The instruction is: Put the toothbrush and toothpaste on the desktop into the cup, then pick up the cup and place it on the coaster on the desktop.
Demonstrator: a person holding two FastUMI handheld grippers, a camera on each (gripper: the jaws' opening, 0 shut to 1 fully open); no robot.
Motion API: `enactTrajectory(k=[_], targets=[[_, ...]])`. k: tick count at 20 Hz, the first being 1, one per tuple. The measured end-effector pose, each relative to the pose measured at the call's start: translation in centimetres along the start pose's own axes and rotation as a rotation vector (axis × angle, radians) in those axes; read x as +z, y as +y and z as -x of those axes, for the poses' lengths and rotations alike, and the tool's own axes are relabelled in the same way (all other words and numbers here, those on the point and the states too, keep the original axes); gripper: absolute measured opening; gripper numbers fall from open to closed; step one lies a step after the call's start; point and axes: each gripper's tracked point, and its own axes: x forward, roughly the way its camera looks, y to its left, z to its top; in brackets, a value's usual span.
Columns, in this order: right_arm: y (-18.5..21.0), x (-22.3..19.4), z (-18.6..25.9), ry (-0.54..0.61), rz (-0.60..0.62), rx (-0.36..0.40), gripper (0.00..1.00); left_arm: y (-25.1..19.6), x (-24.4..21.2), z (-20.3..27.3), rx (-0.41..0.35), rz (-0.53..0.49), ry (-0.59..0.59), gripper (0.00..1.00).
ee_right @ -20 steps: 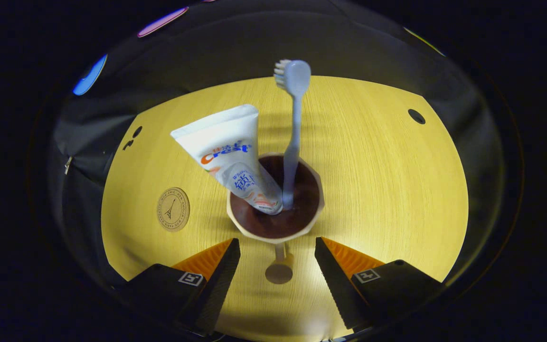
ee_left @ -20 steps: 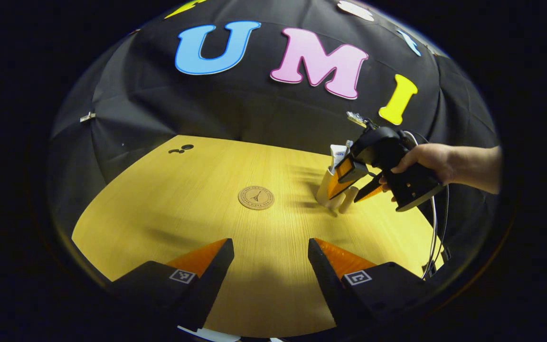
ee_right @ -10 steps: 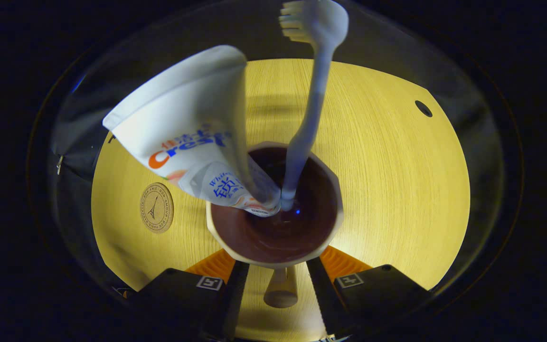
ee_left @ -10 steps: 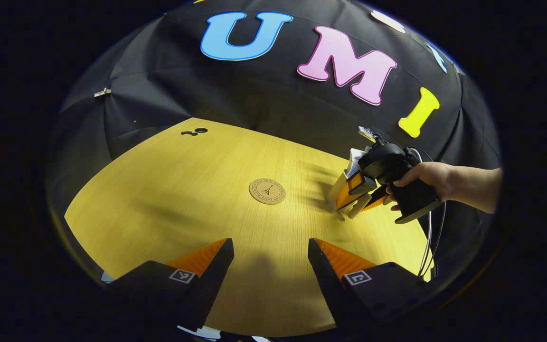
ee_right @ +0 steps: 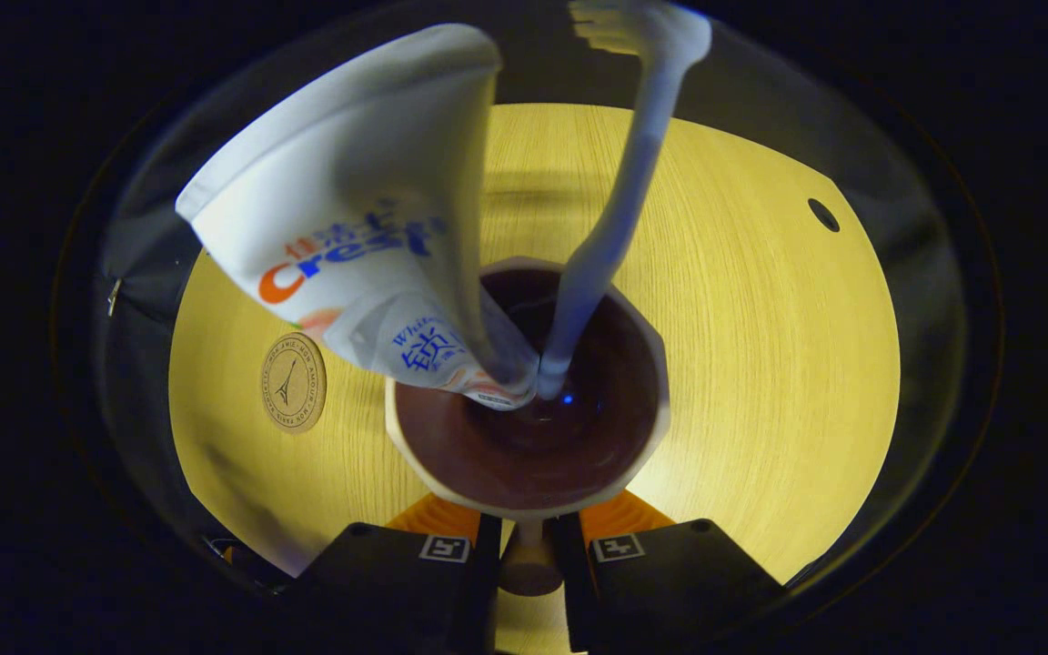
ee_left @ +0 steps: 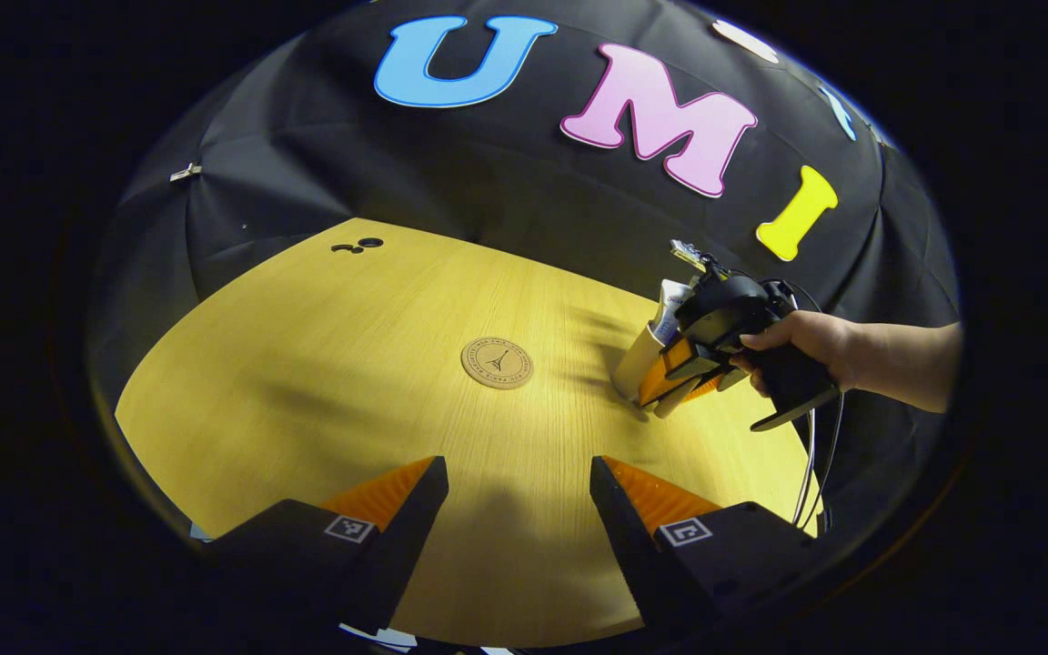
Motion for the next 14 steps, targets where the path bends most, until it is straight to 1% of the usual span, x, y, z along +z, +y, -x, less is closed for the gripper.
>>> enactTrajectory(k=[1, 2, 3, 4, 6, 7, 8, 12, 14], targets=[[0.1, 0.0, 0.0, 0.005, -0.004, 0.005, 0.34, 0.1, 0.1, 0.0, 0.002, 0.002, 0.000, 0.98], [0.0, -0.1, 0.0, 0.004, -0.002, 0.000, 0.28, 0.3, 0.2, -0.1, 0.004, 0.003, -0.002, 0.98], [-0.3, -0.2, 0.1, -0.003, 0.018, -0.011, 0.28, 0.3, 0.4, -0.1, 0.005, 0.004, -0.005, 0.98], [-0.4, -0.1, 0.1, -0.008, 0.038, -0.025, 0.32, 0.4, 0.5, -0.1, 0.008, 0.004, -0.007, 0.98], [-0.4, -0.1, 0.3, -0.017, 0.066, -0.036, 0.31, 0.7, 0.6, -0.1, 0.014, 0.005, -0.010, 0.98], [-0.2, -0.1, 0.4, -0.019, 0.067, -0.035, 0.36, 0.8, 0.7, -0.1, 0.015, 0.008, -0.012, 0.98], [-0.1, -0.3, 0.4, -0.015, 0.073, -0.035, 0.31, 0.8, 0.7, -0.1, 0.016, 0.013, -0.012, 0.98], [1.0, 0.7, 1.2, -0.069, 0.133, -0.049, 0.30, 0.5, 1.4, 0.2, 0.001, 0.046, -0.024, 0.98], [2.5, 1.6, 1.9, -0.081, 0.143, -0.031, 0.30, 0.7, 1.7, 0.3, 0.002, 0.035, -0.040, 0.98]])
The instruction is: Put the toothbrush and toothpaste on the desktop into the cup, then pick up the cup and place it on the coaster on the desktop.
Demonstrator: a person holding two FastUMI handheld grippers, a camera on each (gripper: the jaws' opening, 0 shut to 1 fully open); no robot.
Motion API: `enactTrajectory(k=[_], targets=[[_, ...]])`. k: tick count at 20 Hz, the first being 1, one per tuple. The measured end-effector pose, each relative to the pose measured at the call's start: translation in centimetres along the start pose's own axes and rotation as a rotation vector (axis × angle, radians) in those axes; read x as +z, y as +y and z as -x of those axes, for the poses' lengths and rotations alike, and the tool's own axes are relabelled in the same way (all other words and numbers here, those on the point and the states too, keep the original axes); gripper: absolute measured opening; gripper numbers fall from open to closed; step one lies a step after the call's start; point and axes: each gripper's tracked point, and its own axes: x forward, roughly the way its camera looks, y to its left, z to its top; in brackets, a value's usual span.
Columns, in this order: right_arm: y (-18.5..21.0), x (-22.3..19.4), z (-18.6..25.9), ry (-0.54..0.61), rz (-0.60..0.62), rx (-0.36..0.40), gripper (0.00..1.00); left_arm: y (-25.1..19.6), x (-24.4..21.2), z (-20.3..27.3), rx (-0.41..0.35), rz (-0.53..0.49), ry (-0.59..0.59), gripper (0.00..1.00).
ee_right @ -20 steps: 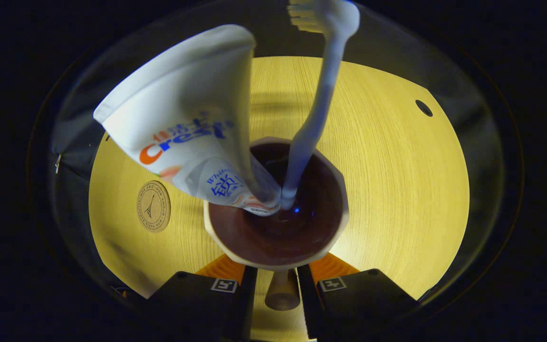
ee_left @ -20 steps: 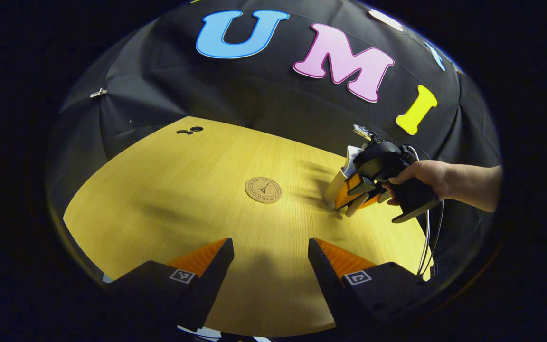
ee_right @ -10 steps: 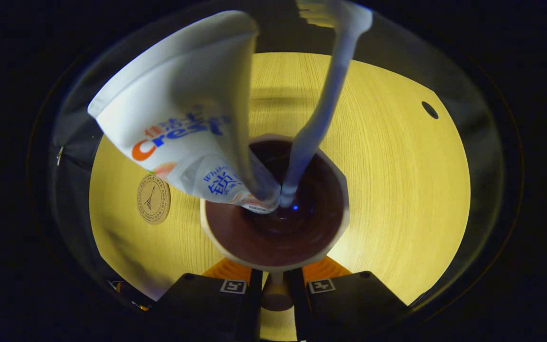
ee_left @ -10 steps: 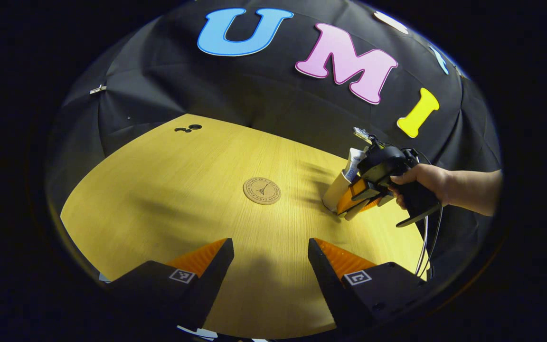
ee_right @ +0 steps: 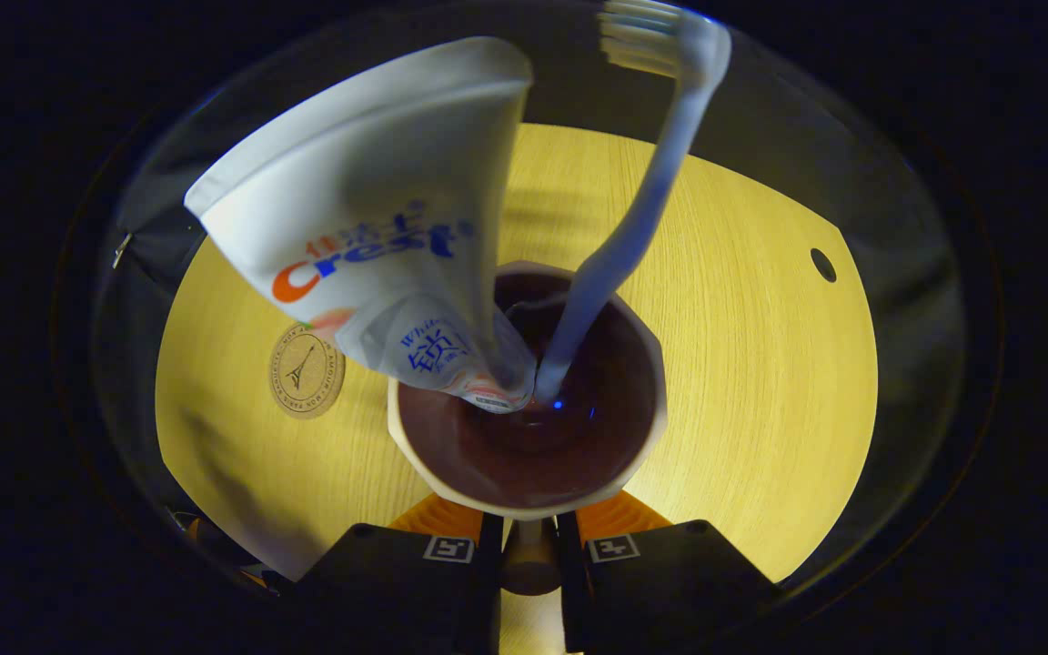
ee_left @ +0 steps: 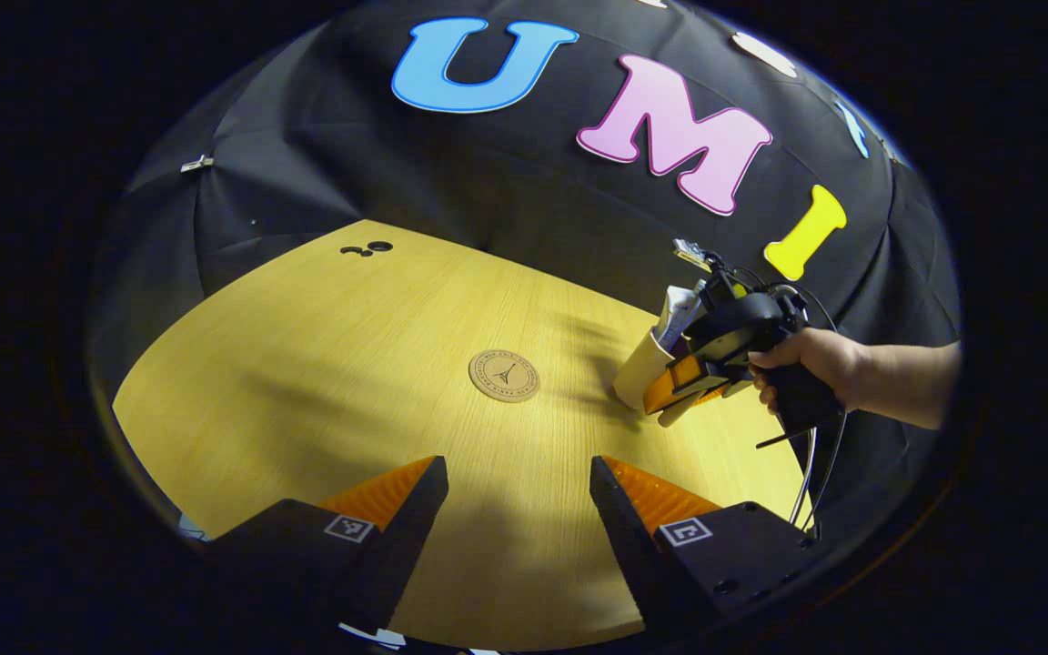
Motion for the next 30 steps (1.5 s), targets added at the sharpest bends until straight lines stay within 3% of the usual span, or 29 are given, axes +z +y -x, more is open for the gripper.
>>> enactTrajectory(k=[7, 14, 19, 30], targets=[[7.9, 3.5, 1.4, -0.036, 0.078, 0.098, 0.30, 1.4, 0.3, 0.6, 0.023, 0.015, -0.018, 0.98], [14.4, 3.2, 0.2, 0.002, 0.184, 0.159, 0.30, 4.3, 0.0, 1.7, 0.071, 0.062, -0.014, 0.98], [16.6, 1.9, -1.1, 0.042, 0.231, 0.163, 0.30, 6.4, -0.3, 2.6, 0.116, 0.087, -0.012, 0.98], [17.0, 0.2, -2.4, 0.090, 0.248, 0.118, 0.30, 7.1, -1.3, 3.5, 0.105, 0.107, 0.016, 0.98]])
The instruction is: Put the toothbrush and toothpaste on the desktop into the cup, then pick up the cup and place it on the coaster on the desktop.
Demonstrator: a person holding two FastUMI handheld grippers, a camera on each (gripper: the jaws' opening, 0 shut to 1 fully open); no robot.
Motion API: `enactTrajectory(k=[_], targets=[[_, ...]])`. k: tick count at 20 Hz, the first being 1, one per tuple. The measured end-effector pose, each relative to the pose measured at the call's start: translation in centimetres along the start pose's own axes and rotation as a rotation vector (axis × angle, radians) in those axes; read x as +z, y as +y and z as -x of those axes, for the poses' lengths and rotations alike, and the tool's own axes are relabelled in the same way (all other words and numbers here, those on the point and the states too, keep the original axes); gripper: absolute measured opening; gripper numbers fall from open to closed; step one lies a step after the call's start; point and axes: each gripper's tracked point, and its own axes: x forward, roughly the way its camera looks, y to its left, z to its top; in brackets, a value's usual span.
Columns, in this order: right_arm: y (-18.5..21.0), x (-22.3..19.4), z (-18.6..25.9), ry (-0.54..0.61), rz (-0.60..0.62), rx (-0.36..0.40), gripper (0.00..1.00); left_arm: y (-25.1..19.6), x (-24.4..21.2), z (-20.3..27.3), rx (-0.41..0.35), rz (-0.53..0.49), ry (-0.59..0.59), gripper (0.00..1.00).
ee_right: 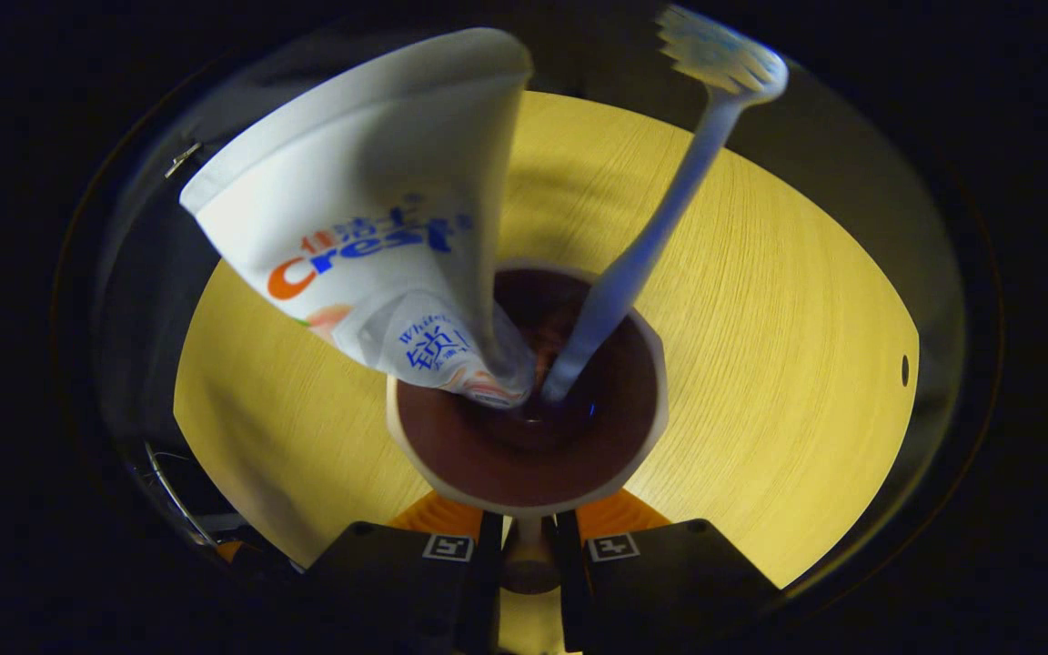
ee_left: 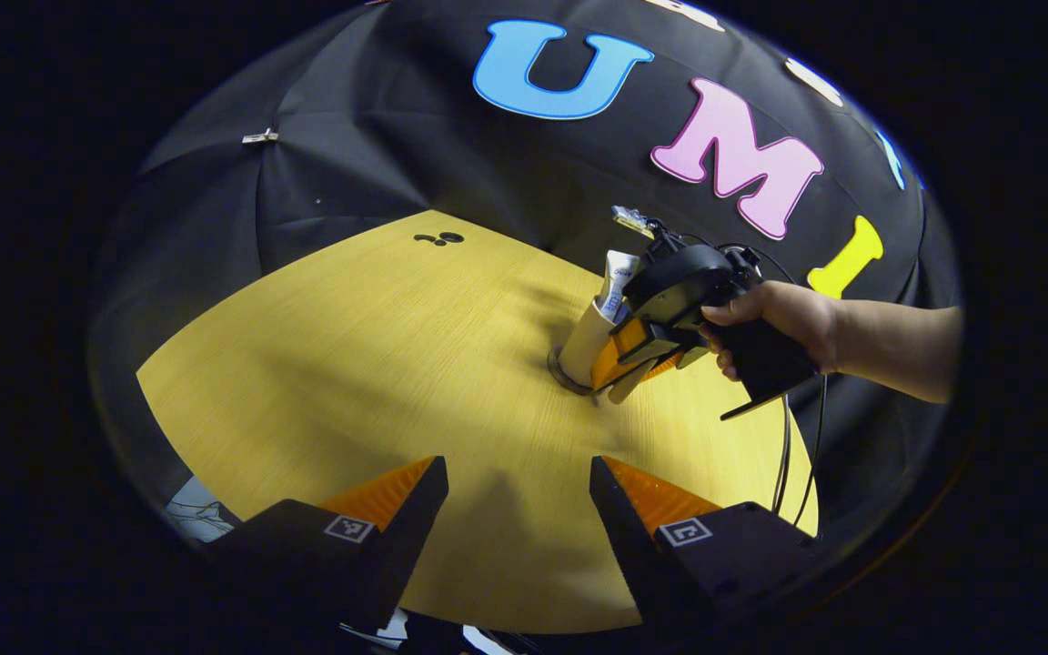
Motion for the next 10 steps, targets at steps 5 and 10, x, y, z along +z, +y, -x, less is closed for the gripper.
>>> enactTrajectory(k=[5, 10], targets=[[0.7, -0.3, 0.5, -0.007, -0.026, 0.025, 0.46, 0.2, 0.4, 0.4, 0.002, -0.002, -0.006, 0.98], [1.6, -0.7, 2.8, -0.041, -0.072, 0.073, 0.86, 0.2, 1.6, 1.8, 0.008, -0.042, -0.042, 0.98]])
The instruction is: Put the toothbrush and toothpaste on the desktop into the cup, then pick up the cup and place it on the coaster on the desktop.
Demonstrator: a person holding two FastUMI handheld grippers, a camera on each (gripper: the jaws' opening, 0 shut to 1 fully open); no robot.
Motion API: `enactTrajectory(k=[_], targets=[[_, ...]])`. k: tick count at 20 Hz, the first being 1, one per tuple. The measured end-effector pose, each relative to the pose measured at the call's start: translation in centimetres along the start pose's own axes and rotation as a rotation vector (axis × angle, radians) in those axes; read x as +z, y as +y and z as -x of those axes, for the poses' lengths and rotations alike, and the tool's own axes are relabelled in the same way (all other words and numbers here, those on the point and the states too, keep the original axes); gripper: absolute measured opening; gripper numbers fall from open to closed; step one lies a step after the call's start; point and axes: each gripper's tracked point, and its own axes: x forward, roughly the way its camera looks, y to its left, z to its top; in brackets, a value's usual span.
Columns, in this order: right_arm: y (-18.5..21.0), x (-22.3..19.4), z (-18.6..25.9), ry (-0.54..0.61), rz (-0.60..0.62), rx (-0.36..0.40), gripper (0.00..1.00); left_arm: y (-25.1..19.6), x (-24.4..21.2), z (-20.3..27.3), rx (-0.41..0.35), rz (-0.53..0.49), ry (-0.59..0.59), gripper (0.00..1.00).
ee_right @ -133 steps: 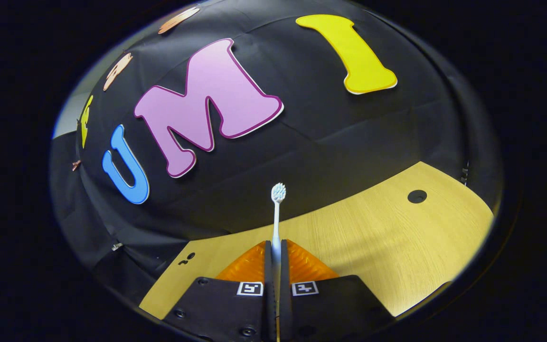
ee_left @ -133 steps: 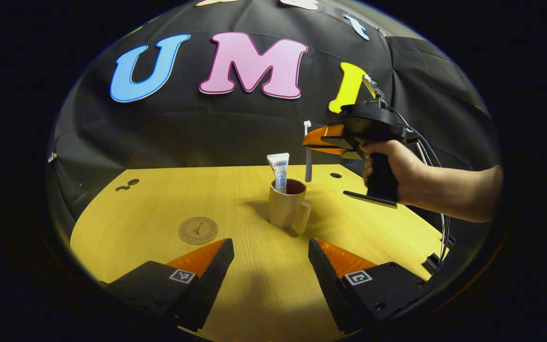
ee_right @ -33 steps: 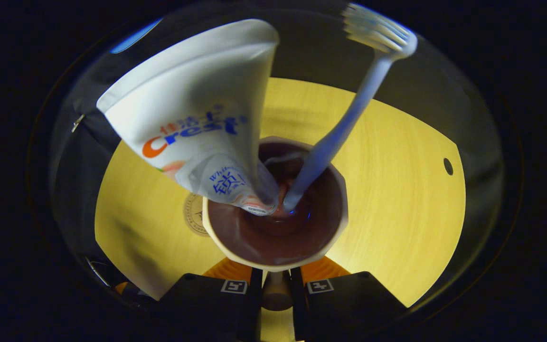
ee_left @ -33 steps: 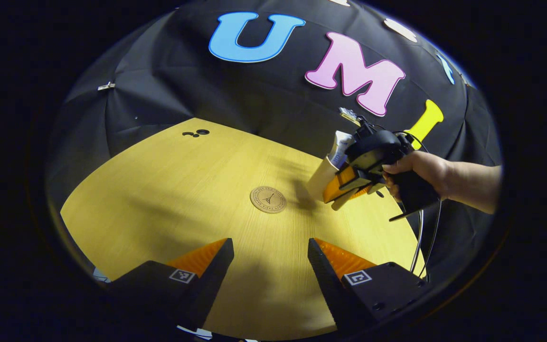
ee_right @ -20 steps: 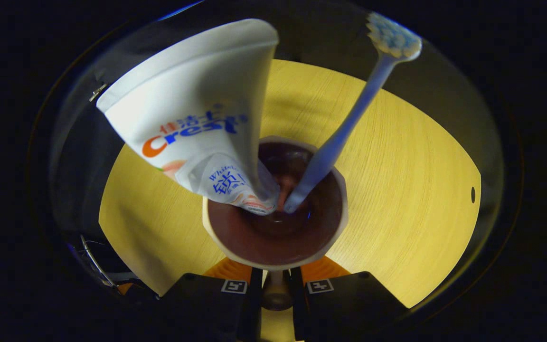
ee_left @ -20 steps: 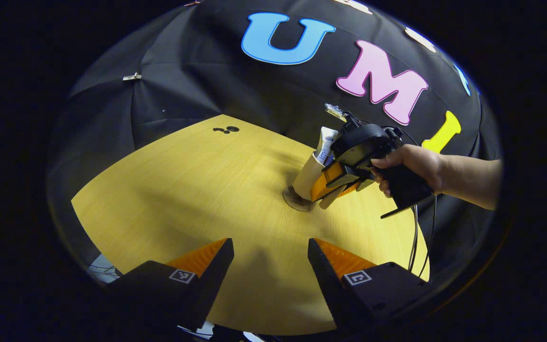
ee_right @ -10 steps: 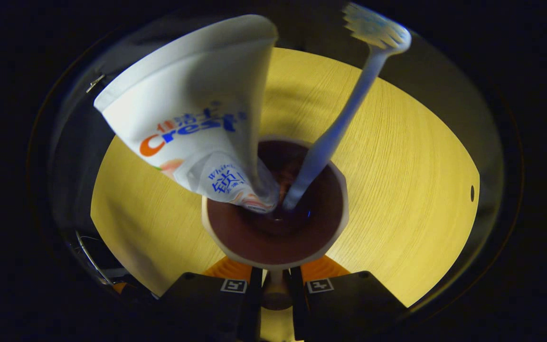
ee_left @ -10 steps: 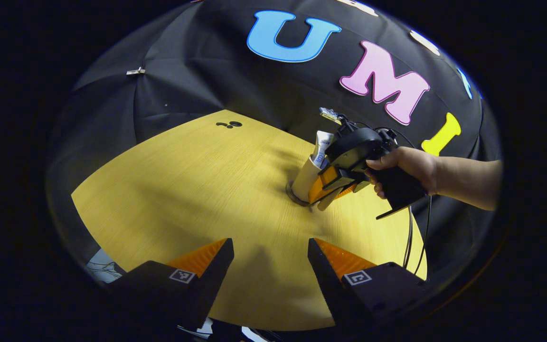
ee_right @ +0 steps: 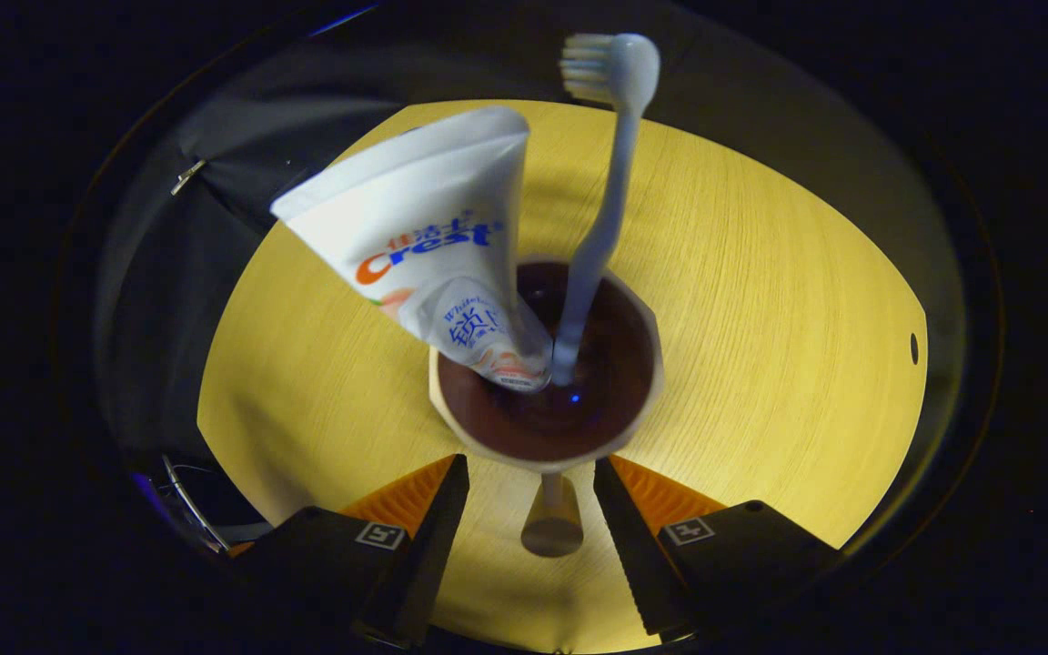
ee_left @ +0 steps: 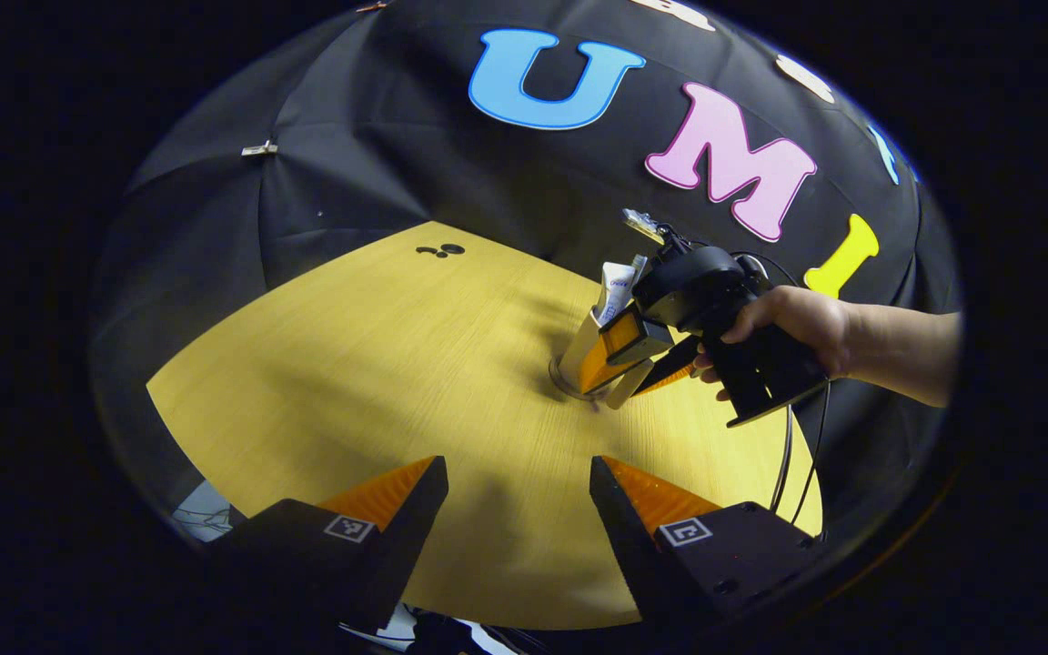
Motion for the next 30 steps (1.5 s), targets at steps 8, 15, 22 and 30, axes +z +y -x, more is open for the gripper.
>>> enactTrajectory(k=[8, 15, 22, 30], targets=[[1.5, -0.2, 9.4, -0.222, -0.091, 0.090, 0.99, -1.3, 4.0, 2.5, -0.048, -0.039, -0.103, 0.98], [0.9, -4.6, 18.9, -0.518, -0.150, 0.112, 0.99, -3.6, 7.2, 5.2, -0.081, -0.109, -0.200, 0.98], [-1.8, -11.4, 23.9, -0.759, -0.228, -0.051, 0.98, -6.2, 9.8, 8.1, -0.135, -0.171, -0.322, 0.98], [-4.8, -14.6, 25.0, -0.828, -0.349, -0.157, 0.98, -7.2, 9.7, 9.5, -0.204, -0.241, -0.319, 0.98]])
